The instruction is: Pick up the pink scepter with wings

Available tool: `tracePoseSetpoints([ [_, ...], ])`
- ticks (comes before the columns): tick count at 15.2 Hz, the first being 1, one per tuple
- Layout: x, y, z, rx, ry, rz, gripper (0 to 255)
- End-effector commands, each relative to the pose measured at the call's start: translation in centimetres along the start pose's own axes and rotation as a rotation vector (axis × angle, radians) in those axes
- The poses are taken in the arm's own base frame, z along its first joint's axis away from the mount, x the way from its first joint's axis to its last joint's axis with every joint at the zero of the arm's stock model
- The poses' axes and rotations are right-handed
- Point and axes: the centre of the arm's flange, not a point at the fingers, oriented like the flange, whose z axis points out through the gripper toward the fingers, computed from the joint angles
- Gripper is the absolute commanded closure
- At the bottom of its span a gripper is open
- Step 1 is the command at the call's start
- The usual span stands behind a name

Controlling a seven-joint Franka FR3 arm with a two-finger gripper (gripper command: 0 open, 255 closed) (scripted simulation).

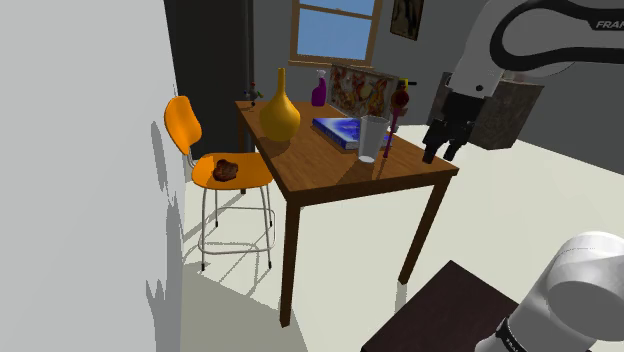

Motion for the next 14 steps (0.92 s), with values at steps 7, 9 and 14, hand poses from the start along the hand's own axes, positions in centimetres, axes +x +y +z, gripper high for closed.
tracePoseSetpoints([
  [7, 4.9, 5.1, -0.9, -0.012, 0.059, -0.042, 0],
  [9, 6.5, 6.8, -1.3, -0.017, 0.079, -0.056, 0],
  [14, 10.7, 10.9, -2.5, -0.027, 0.128, -0.091, 0],
])
